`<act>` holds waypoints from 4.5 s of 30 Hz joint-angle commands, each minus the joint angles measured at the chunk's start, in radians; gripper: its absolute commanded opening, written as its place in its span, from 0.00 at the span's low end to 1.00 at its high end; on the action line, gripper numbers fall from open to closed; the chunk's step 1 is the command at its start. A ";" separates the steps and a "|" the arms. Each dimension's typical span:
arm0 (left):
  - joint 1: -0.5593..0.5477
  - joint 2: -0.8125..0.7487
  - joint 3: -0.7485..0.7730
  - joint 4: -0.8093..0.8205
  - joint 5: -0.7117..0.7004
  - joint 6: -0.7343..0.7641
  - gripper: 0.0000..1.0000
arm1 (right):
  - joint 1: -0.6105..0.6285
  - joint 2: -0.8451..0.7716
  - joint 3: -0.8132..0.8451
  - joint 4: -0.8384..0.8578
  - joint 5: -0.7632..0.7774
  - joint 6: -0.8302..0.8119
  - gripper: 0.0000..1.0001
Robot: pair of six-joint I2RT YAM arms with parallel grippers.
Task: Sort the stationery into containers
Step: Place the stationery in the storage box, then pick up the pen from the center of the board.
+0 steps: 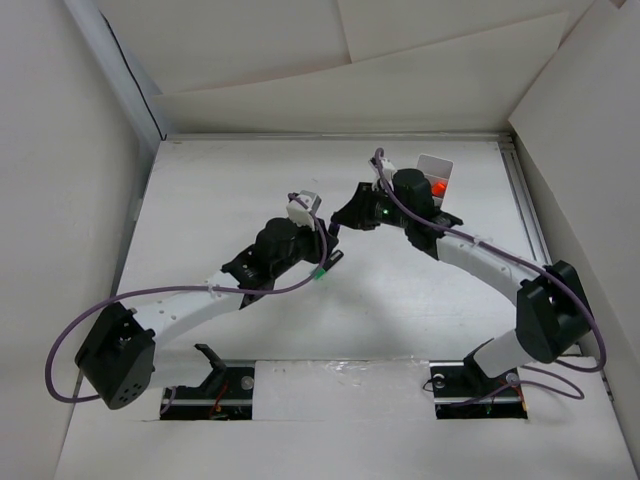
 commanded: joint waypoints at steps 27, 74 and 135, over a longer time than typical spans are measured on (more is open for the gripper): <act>-0.004 0.062 0.049 -0.003 0.018 0.020 0.75 | -0.240 -0.215 -0.154 0.034 1.029 -0.013 0.05; -0.004 0.094 -0.015 -0.237 -0.143 -0.105 0.58 | -0.209 -0.311 -0.201 0.028 0.893 0.013 0.38; -0.154 0.213 0.077 -0.217 -0.326 -0.064 0.00 | -0.199 -0.216 -0.091 -0.041 0.385 -0.030 0.86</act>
